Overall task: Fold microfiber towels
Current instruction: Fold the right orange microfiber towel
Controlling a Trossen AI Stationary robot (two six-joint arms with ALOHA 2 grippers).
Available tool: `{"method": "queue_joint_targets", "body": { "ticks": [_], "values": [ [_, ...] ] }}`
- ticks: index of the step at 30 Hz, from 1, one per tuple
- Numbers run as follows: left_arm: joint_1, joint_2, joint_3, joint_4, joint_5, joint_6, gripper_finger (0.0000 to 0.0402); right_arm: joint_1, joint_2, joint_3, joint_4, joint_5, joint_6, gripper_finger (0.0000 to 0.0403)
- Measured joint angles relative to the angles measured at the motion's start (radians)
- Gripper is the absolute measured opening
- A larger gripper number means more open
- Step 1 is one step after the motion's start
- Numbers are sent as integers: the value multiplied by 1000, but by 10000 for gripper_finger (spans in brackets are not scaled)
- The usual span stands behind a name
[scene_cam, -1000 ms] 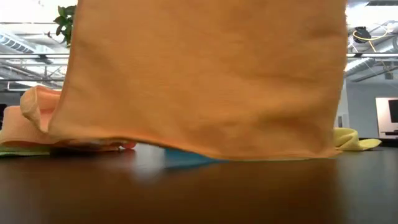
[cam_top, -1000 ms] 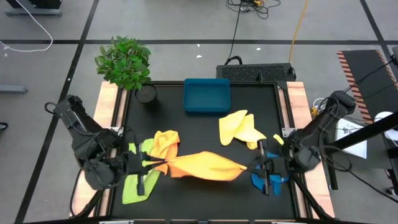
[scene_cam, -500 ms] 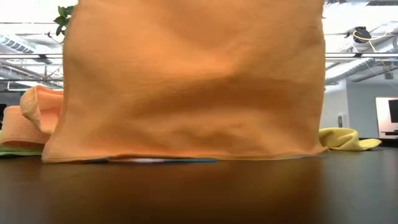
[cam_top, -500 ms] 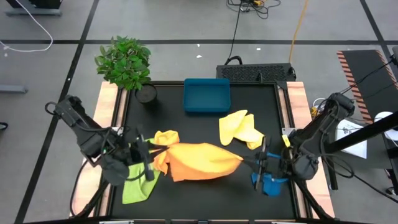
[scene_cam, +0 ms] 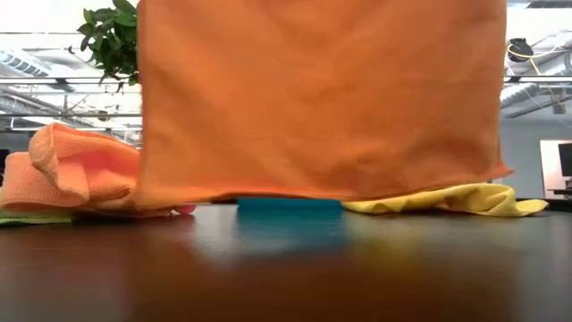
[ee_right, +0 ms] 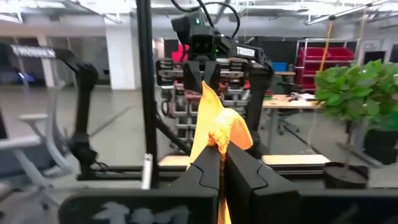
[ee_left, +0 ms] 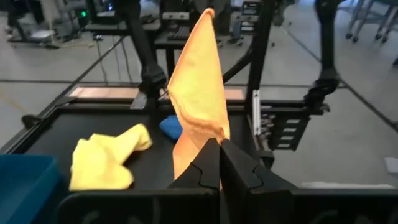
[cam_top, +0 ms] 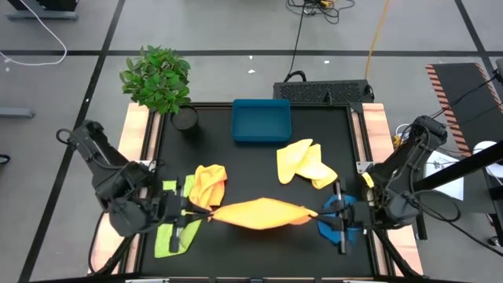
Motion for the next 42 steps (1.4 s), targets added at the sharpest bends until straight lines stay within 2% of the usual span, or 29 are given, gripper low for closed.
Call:
{"method": "queue_joint_targets", "body": {
  "ticks": [4, 8, 12, 14, 16, 19, 23, 29, 38, 42],
  "values": [
    [-29, 0, 0, 9, -67, 0, 2, 9, 0, 0, 18, 0, 55, 0],
    [-9, 0, 0, -59, -100, -49, 3, 1, -1, 0, 17, 16, 92, 0],
    [57, 0, 0, -200, -100, -138, 2, -23, -10, 0, -45, 155, 93, 0],
    [107, 0, 0, -295, -99, -196, 4, -47, -21, 0, -126, 244, 123, 0],
    [165, -1, -19, -366, -99, -255, 3, -83, -35, 0, -246, 275, 201, 0],
    [253, -1, -77, -403, -50, -279, 2, -153, -61, -28, -414, 222, 368, 0],
    [348, -1, -178, -368, 36, -245, 5, -281, -106, -124, -494, 56, 509, 0],
    [477, 0, -358, -167, 142, -98, 5, -458, -177, -311, -467, -128, 496, 0],
    [642, 0, -523, 32, 197, 78, 6, -623, -244, -503, -462, -165, 464, 0],
    [674, 0, -572, 105, 259, 123, 8, -642, -253, -534, -450, -269, 451, 0]
  ]
}}
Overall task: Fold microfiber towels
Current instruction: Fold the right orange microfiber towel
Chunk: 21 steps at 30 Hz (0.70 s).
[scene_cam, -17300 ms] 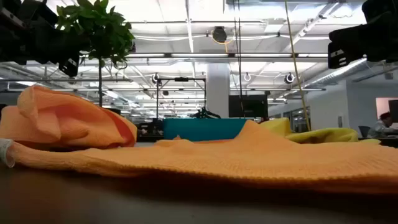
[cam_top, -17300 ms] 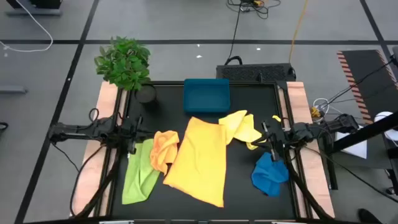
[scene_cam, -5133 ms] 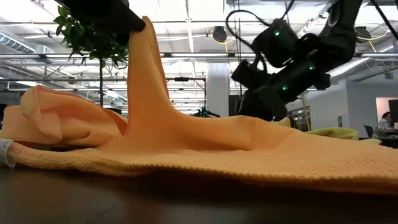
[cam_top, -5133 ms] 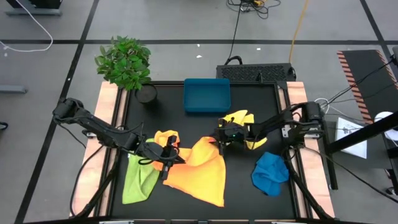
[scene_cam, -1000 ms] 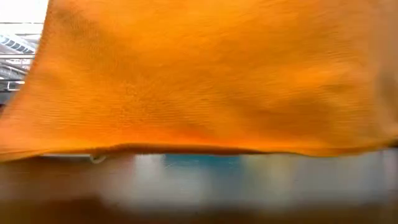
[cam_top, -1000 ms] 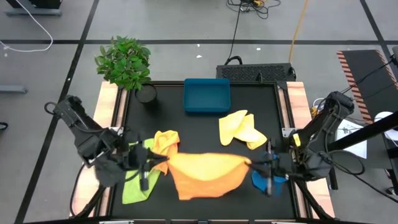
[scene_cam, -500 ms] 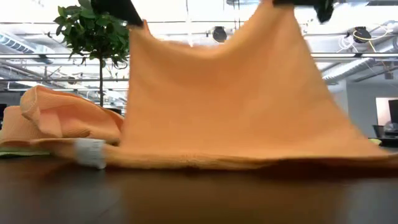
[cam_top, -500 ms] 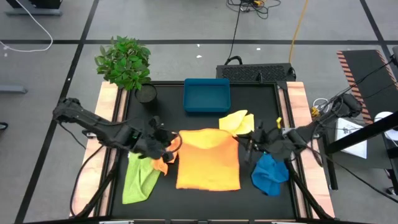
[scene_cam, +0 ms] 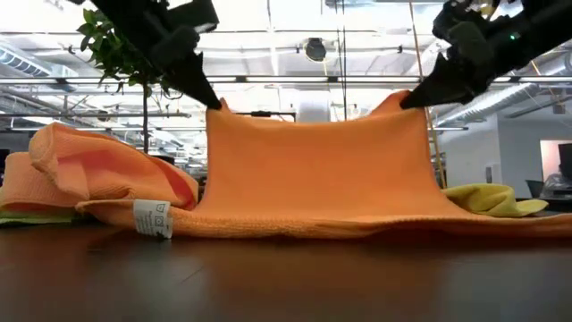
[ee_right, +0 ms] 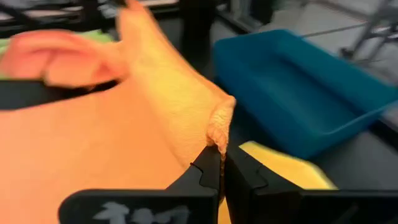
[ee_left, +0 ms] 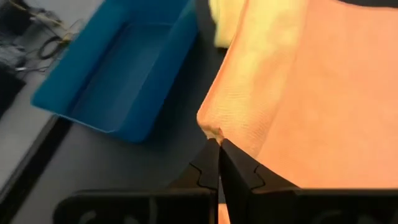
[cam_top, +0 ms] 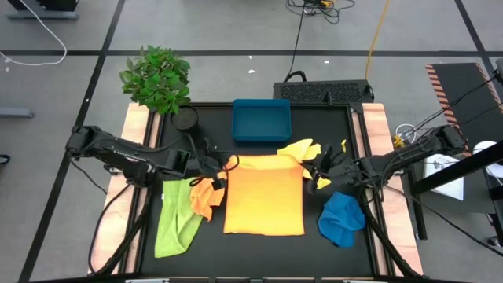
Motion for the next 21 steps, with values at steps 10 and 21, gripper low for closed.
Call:
{"method": "queue_joint_targets", "body": {
  "ticks": [10, 21],
  "values": [
    [-99, 0, -80, 144, 95, 14, 3, 74, 0, -131, 303, -230, -41, 0],
    [-234, 0, -151, 348, 92, -5, 8, 180, 16, -251, 490, -225, 54, 0]
  ]
}}
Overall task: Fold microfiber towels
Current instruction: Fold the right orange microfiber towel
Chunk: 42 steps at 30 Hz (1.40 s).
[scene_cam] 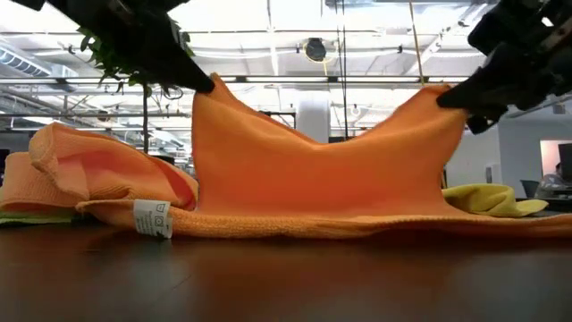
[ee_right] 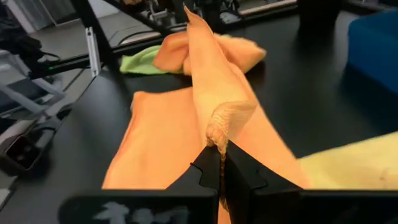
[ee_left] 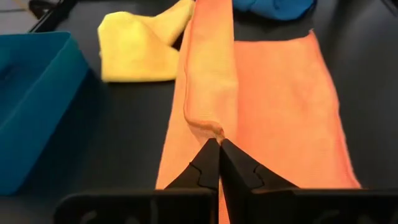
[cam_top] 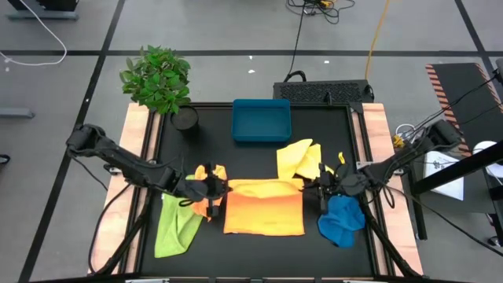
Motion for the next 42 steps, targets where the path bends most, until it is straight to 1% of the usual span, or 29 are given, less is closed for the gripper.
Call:
{"method": "queue_joint_targets", "body": {
  "ticks": [6, 11, 17, 22, 26, 30, 34, 38, 42],
  "values": [
    [-43, 0, -66, 95, -4, -10, 5, 71, 113, -1, 116, -3, 13, 0],
    [-49, 0, -104, 99, -4, -43, 5, 125, 224, -1, 196, -2, 5, 0],
    [-58, 0, -168, 213, 63, -79, 8, 154, 372, 9, 287, -6, 74, 0],
    [-93, 0, -194, 266, 75, -71, 6, 173, 460, 55, 304, -26, 77, 0],
    [-115, 0, -220, 297, 105, -89, 4, 177, 489, 90, 309, -59, 77, 0],
    [-142, 0, -226, 335, 104, -105, 14, 188, 501, 114, 308, -104, 78, 0],
    [-167, 13, -226, 379, 99, -93, 8, 209, 501, 117, 304, -110, 79, 0],
    [-167, 87, -226, 440, 99, -95, 4, 221, 501, 117, 277, -109, 90, 0],
    [-167, 203, -226, 516, 99, -100, 23, 221, 501, 117, 269, -113, 99, 0]
  ]
}}
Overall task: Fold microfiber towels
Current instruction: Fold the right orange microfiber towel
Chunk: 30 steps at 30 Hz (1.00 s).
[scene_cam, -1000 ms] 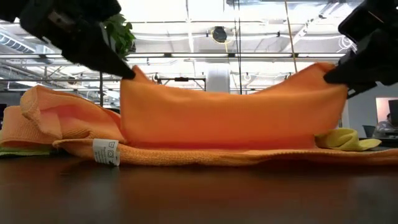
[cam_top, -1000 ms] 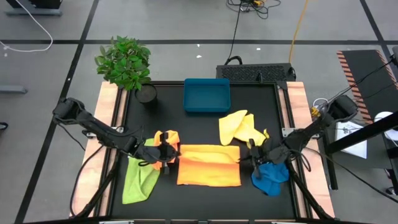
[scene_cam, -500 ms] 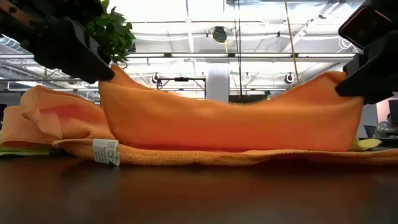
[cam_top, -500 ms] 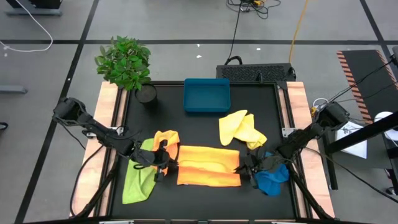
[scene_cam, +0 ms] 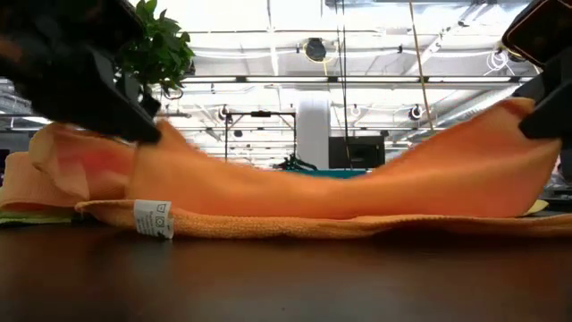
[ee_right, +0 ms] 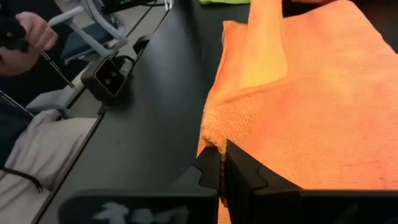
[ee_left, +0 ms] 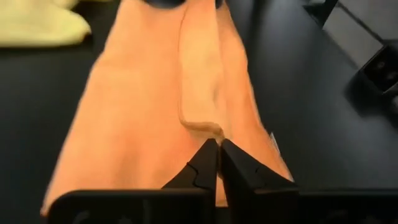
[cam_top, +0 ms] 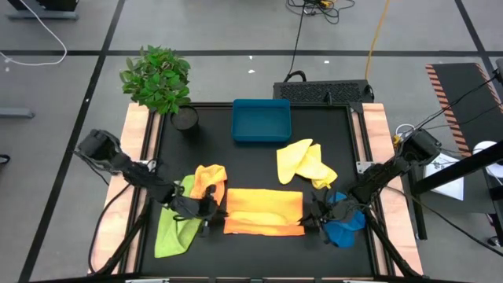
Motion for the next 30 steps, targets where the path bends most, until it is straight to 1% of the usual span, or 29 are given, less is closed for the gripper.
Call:
{"method": "queue_joint_targets", "body": {
  "ticks": [3, 6, 11, 16, 20, 25, 30],
  "values": [
    [1, 63, 1, 59, 5, -1, 44, 0, 0, 0, -1, -61, -3, 10],
    [1, 93, 1, 83, 9, -1, 71, 0, 0, 0, -1, -107, 16, 33],
    [0, 79, 1, 97, 18, -1, 121, 0, 0, 0, -1, -200, 69, 79],
    [0, 35, 1, 120, 52, -21, 160, 0, 0, 0, -1, -215, 111, 109],
    [-15, 19, 1, 160, 104, -26, 173, 0, 0, 0, -1, -235, 128, 118],
    [-44, 18, 1, 157, 105, -42, 175, 9, 0, 0, -1, -235, 141, 118],
    [-71, 18, 1, 153, 100, -54, 175, 37, 0, 0, -1, -258, 179, 118]
  ]
}}
